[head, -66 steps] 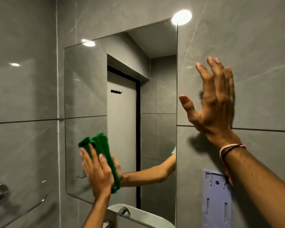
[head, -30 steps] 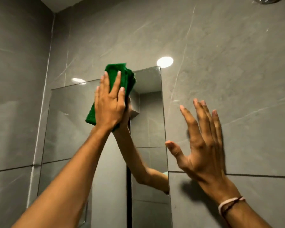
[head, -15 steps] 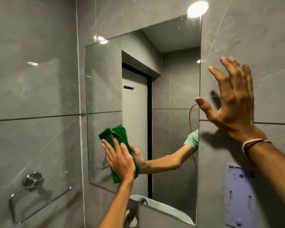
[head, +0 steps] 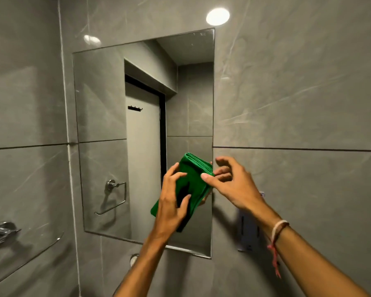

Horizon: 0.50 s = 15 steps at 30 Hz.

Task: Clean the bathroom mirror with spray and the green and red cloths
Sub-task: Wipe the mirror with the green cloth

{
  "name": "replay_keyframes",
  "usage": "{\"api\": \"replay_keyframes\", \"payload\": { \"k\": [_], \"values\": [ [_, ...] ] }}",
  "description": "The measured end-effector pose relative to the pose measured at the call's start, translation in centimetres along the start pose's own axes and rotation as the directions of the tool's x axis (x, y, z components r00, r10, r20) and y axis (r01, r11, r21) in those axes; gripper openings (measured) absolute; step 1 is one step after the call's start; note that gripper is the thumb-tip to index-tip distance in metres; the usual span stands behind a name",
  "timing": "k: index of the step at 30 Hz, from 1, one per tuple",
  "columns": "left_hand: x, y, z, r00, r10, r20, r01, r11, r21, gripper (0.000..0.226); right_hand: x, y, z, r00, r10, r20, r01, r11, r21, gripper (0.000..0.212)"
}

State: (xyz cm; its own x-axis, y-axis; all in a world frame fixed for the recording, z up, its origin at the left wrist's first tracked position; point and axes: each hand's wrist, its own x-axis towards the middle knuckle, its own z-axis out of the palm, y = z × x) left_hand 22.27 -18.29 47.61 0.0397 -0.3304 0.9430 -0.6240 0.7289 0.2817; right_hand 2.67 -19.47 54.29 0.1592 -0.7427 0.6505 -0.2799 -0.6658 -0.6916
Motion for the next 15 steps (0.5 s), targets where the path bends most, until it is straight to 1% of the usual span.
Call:
{"api": "replay_keyframes", "payload": {
  "k": [2, 5, 9, 10, 11, 13, 15],
  "values": [
    [0.2, 0.1, -0.7, 1.000, -0.019, 0.004, 0.019, 1.000, -0.003, 0.056, 0.6, -0.6, 0.2, 0.999, -0.024, 0.031, 0.028, 0.993, -0.113, 0.076],
    [-0.2, 0.7, -0.9, 0.998, -0.036, 0.041, 0.036, 0.999, -0.014, 0.057, 0.8, -1.0, 0.3, 0.996, -0.078, 0.031, 0.083, 0.958, -0.276, 0.085],
    [-0.7, 2.8, -0.2, 0.997, -0.024, 0.080, 0.028, 0.999, -0.044, 0.061, -0.9, -0.5, -0.2, 0.988, -0.125, 0.095, 0.153, 0.910, -0.385, 0.091],
    [-1.0, 3.3, 0.0, 0.992, -0.036, 0.120, 0.045, 0.996, -0.074, 0.064, -1.5, -0.1, -0.4, 0.984, -0.126, 0.123, 0.166, 0.901, -0.401, 0.086],
    [-1.2, 3.8, 0.2, 0.985, -0.053, 0.163, 0.070, 0.993, -0.099, 0.065, -2.1, 0.3, -0.8, 0.981, -0.128, 0.146, 0.178, 0.896, -0.408, 0.073],
    [-1.3, 4.6, 0.2, 0.974, -0.073, 0.215, 0.103, 0.986, -0.134, 0.063, -3.0, 0.8, -2.0, 0.972, -0.138, 0.189, 0.204, 0.897, -0.392, 0.041],
    [-1.4, 6.1, 0.5, 0.965, -0.095, 0.245, 0.141, 0.974, -0.175, 0.059, -4.3, 0.8, -3.9, 0.966, -0.129, 0.224, 0.199, 0.924, -0.327, 0.023]
  ]
}}
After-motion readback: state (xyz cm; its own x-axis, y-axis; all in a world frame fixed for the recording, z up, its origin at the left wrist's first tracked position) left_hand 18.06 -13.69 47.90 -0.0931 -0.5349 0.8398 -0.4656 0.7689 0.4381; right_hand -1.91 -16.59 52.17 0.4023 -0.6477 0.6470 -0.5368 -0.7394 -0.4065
